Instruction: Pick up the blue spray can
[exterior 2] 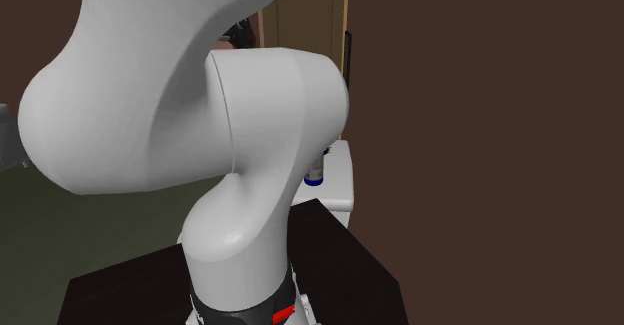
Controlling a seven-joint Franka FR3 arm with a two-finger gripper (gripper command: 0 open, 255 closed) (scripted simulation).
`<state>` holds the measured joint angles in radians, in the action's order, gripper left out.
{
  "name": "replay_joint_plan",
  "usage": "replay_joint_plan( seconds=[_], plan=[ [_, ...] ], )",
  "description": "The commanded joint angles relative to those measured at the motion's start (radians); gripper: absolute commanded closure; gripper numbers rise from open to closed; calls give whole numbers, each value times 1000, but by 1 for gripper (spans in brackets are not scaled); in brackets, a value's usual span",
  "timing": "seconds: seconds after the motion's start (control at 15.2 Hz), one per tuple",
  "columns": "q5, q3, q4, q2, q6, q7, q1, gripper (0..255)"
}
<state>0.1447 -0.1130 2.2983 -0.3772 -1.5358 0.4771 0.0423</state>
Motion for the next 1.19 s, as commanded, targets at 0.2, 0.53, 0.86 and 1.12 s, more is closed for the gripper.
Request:
replay_joint_plan(
  seconds=[0.2, 0.53, 0.86, 1.12],
  plan=[
    [81, -51, -80, 178, -42, 136, 22, 0],
    [147, -86, -189, 371, -81, 257, 46, 0],
    [203, -107, -324, 570, -109, 367, 73, 0],
    [244, -117, -451, 733, -121, 449, 96, 0]
  ],
)
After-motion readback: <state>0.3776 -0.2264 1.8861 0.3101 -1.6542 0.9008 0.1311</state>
